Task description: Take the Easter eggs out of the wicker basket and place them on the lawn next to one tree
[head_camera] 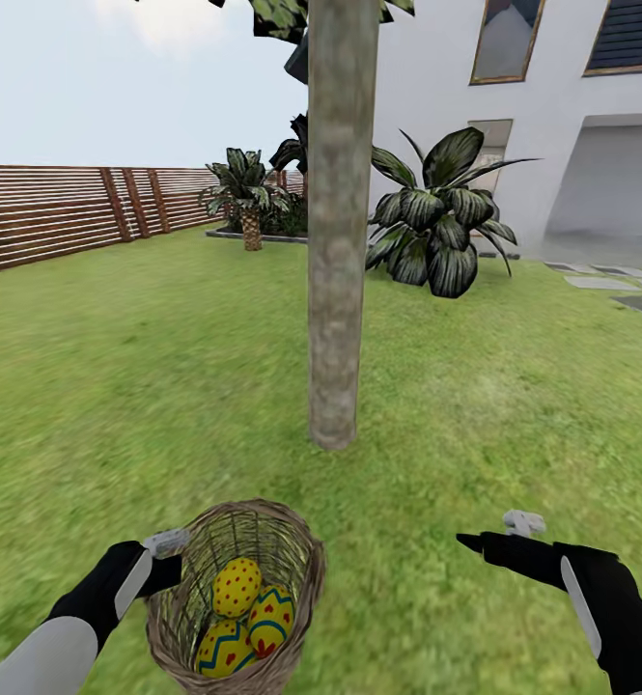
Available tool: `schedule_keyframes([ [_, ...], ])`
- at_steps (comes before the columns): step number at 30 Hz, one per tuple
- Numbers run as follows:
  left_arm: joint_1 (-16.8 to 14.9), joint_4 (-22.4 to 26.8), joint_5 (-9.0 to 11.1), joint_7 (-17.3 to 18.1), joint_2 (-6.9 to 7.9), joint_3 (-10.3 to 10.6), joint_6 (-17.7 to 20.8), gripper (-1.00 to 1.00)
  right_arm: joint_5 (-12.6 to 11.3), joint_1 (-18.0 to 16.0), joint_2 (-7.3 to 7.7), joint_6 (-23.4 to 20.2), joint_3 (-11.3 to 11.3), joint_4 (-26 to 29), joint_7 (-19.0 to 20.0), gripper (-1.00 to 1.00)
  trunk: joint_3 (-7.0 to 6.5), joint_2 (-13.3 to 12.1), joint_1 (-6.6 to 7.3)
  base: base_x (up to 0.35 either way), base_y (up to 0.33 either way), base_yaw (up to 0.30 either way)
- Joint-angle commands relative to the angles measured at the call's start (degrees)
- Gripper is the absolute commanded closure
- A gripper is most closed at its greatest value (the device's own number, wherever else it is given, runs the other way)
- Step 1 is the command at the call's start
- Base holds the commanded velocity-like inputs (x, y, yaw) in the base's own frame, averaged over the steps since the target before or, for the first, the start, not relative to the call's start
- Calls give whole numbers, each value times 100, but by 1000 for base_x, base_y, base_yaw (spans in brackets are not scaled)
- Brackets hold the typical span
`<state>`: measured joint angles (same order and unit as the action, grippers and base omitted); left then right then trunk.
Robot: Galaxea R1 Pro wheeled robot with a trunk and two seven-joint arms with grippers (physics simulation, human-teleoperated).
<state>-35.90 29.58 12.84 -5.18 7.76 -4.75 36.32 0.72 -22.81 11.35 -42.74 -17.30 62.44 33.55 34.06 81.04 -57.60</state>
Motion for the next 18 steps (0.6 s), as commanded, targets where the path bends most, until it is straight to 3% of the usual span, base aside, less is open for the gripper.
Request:
schedule_keyframes([
  [1,-4,8,96,-44,-2,-8,25,100,8,-4,5,-31,-10,-31,20,-100,5,3,-3,341,0,0],
  [18,-3,8,96,-43,-2,-8,25,100,43,-7,8,11,-11,-47,8,-100,5,3,-3,342,0,0],
])
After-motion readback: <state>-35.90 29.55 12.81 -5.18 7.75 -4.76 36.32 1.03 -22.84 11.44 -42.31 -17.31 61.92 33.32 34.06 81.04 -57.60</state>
